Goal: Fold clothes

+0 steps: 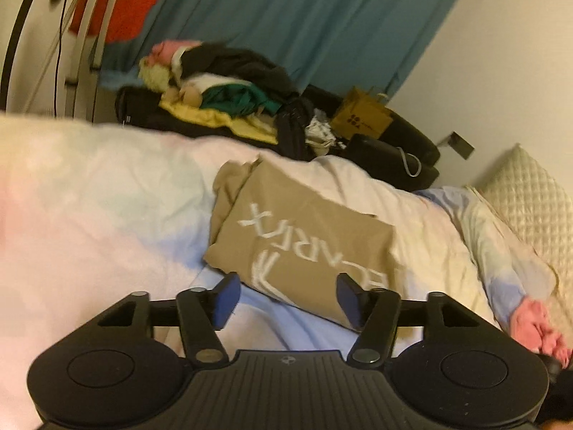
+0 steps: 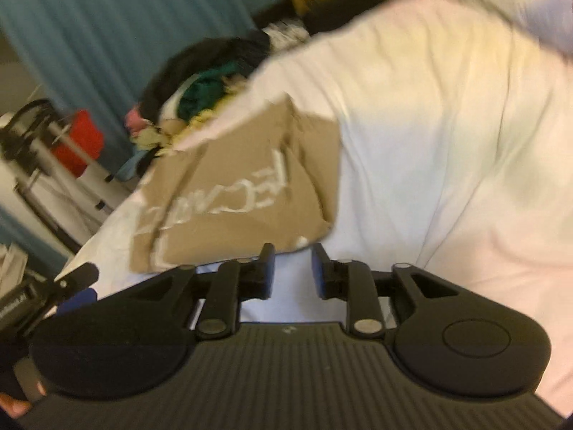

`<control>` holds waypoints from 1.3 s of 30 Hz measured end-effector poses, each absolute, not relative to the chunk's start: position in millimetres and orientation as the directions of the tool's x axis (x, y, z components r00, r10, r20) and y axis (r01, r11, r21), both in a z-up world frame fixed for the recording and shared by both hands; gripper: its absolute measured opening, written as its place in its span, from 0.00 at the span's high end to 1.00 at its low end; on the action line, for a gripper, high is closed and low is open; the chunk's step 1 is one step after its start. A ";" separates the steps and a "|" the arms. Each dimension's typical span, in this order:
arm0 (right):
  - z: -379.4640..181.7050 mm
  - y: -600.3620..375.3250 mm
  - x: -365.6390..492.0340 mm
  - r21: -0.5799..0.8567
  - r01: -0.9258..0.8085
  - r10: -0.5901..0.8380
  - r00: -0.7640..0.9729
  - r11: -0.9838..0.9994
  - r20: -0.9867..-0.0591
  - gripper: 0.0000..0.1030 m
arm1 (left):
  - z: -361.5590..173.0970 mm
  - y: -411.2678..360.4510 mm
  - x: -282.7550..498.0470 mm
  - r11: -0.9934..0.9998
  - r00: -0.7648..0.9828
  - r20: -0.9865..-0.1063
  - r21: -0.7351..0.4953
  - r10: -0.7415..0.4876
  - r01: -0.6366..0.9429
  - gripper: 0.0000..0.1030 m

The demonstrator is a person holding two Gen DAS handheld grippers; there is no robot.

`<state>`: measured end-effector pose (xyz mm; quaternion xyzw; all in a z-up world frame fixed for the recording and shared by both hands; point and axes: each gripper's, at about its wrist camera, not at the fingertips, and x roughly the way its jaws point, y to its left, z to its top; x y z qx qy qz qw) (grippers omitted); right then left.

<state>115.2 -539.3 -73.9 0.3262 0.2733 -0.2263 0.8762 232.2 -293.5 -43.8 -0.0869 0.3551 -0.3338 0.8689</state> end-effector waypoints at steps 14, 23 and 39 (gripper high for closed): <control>54.7 -437.1 3.3 0.314 0.403 -0.276 0.883 0.860 -0.379 0.05 | 78.1 -227.2 67.8 0.776 0.662 -0.445 -0.134 -0.603 0.616 0.00; 56.5 -384.5 -47.5 0.266 0.399 -0.324 0.902 0.878 -0.284 0.05 | 80.5 -163.2 -6.1 0.787 0.727 -0.322 -0.119 -0.607 0.605 0.00; 0.3 -352.9 -33.3 0.216 0.413 -0.350 0.894 0.885 -0.279 0.05 | 37.0 -118.9 -4.6 0.826 0.774 -0.301 -0.096 -0.557 0.556 0.00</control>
